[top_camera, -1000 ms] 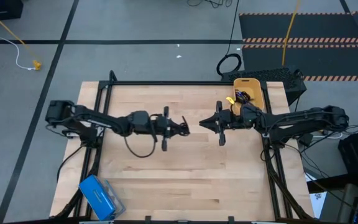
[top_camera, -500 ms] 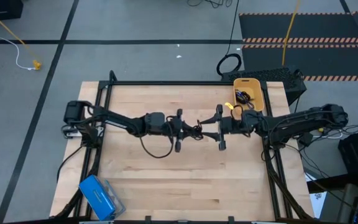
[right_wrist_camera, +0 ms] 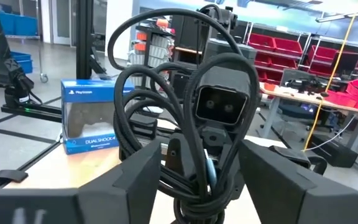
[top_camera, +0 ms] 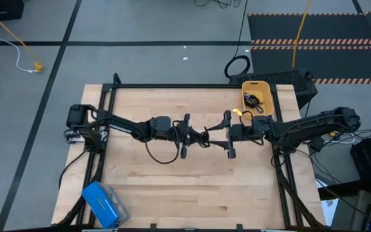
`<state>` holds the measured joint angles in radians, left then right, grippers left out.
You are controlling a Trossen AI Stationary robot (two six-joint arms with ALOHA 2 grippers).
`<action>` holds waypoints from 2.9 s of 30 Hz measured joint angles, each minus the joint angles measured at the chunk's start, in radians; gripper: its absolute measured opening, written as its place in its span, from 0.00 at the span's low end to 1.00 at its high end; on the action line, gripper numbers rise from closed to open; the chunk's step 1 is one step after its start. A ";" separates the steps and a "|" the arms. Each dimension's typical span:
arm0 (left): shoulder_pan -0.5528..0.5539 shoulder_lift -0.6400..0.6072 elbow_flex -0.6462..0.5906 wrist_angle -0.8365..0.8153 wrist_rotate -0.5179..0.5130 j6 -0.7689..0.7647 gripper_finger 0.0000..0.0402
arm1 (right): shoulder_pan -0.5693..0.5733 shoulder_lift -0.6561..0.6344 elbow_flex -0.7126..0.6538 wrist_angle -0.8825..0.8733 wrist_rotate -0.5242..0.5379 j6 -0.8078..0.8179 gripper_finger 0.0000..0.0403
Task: Pick and place USB-C Cables
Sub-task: Put the black charger cable into the yellow bin
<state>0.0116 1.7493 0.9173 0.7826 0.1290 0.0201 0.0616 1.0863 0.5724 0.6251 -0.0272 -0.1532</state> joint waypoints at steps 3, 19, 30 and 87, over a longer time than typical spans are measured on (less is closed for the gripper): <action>0.000 0.000 0.000 0.000 0.006 0.000 0.08 | 0.000 0.000 0.000 0.000 0.000 -0.001 0.45; 0.003 0.000 -0.001 -0.002 0.017 -0.030 0.08 | 0.058 0.000 0.000 -0.041 0.085 -0.041 0.57; 0.005 -0.001 -0.001 0.010 0.063 -0.057 0.08 | 0.079 -0.060 0.000 -0.131 0.154 -0.053 0.72; -0.010 -0.271 -0.001 -0.353 0.027 -0.086 0.42 | 0.083 -0.030 0.000 0.093 0.235 -0.044 0.03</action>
<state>0.0014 1.4781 0.9167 0.4299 0.1562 -0.0654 0.1444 1.0564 0.5728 0.7182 0.2078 -0.1973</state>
